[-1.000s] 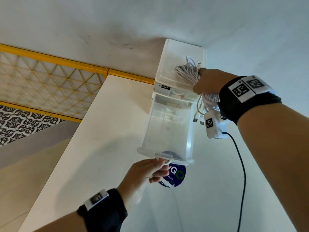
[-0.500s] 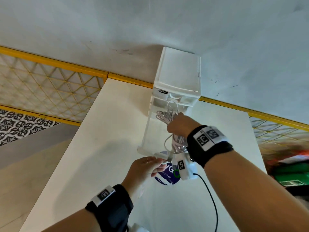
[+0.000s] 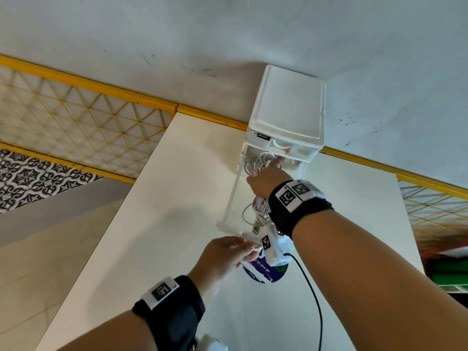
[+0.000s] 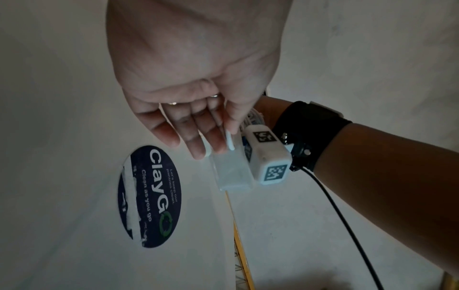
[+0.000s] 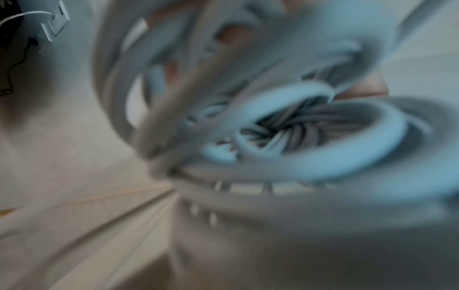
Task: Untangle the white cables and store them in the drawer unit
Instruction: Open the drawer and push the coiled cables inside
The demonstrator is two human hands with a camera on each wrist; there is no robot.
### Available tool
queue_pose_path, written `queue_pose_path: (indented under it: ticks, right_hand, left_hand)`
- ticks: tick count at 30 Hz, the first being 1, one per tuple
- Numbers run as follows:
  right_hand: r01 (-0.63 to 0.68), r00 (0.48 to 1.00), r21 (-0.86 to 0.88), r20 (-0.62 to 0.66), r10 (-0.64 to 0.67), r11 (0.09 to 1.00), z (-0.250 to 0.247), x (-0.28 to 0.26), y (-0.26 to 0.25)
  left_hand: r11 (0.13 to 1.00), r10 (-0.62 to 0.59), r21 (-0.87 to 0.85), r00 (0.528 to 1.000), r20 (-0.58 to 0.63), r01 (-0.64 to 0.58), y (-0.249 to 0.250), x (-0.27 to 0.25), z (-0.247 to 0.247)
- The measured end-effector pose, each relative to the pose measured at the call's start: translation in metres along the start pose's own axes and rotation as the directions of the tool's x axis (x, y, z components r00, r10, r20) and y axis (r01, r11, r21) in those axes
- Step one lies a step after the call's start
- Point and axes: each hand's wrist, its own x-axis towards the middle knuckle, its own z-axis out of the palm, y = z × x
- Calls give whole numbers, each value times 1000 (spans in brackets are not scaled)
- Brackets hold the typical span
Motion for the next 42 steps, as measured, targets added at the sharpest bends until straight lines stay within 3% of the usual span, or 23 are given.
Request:
queue_pose_path:
  ticks: [3, 4, 5, 6, 7, 8, 9, 10, 13, 16, 19, 21, 23, 25, 26, 28, 31, 33, 35, 36, 38, 42]
  right_hand:
    - [-11, 1000, -39, -27, 10, 999, 1, 5, 6]
    - [-10, 999, -43, -31, 9, 999, 2, 8, 9]
    - [-10, 1000, -41, -27, 9, 999, 3, 10, 11]
    - [-12, 1000, -27, -25, 11, 1000, 4, 13, 12]
    - [-21, 1000, -2, -13, 21, 1000, 5, 15, 13]
    - [-24, 1000, 29, 6, 24, 999, 5, 18, 14]
    - [-43, 998, 80, 43, 39, 996, 1, 14, 13]
    - [-57, 995, 151, 93, 43, 987, -4, 13, 16]
    - [-75, 965, 472, 255, -54, 879, -28, -12, 27]
    - [72, 940, 600, 226, -255, 797, -48, -35, 48]
    - [191, 951, 494, 121, -285, 848, -55, -45, 69]
    - [345, 938, 167, -63, -340, 923, -43, -57, 88]
    - [525, 833, -141, -114, -541, 839, -21, -73, 108]
    - [585, 791, -326, 26, -611, 743, 8, -79, 123]
    - [576, 792, -417, 73, -606, 703, 21, -78, 129]
    - [524, 793, -563, 51, -607, 639, 39, -71, 136]
    - [462, 796, -626, -19, -605, 628, 40, -66, 129]
    - [453, 794, -642, -26, -608, 619, 39, -63, 126]
    - [449, 802, -641, -19, -598, 622, 39, -62, 125]
    - [450, 801, -642, -17, -599, 621, 39, -62, 125]
    - [450, 799, -646, -15, -600, 616, 38, -61, 125]
    - [443, 800, -650, -25, -600, 618, 37, -59, 126]
  left_hand:
    - [963, 32, 266, 997, 70, -49, 12, -7, -8]
    - [895, 124, 423, 990, 67, -140, 14, -10, -12]
    - [754, 298, 598, 953, 59, -273, 17, -13, -18]
    - [547, 519, 734, 851, 80, -403, 24, -17, -22]
    - [342, 691, 793, 707, 151, -504, 29, -18, -25]
    - [176, 782, 800, 575, 240, -573, 32, -15, -25]
    - [55, 800, 788, 500, 333, -613, 32, -8, -25]
    - [-19, 763, 772, 489, 422, -636, 31, 1, -24]
    - [-188, 552, 774, 587, 592, -604, 22, 25, -22]
    - [-365, 463, 771, 617, 637, -522, 16, 31, -25]
    - [-405, 548, 767, 539, 640, -498, 18, 36, -24]
    - [-408, 572, 755, 501, 649, -513, 22, 38, -21]
    - [-414, 568, 745, 491, 661, -523, 23, 39, -20]
    - [-390, 550, 736, 501, 668, -554, 25, 40, -18]
    - [-373, 531, 730, 514, 674, -572, 27, 41, -18]
    - [-378, 467, 717, 548, 694, -586, 34, 46, -19]
    - [-414, 434, 715, 569, 699, -563, 47, 48, -22]
    - [-312, 462, 820, 678, 572, -480, 50, 43, -24]
    - [-118, 466, 928, 805, 367, -354, 47, 36, -23]
    - [-54, 441, 949, 845, 301, -310, 44, 33, -21]
    - [-41, 435, 951, 852, 293, -306, 42, 33, -15]
    - [-243, 409, 892, 793, 452, -382, 52, 42, -7]
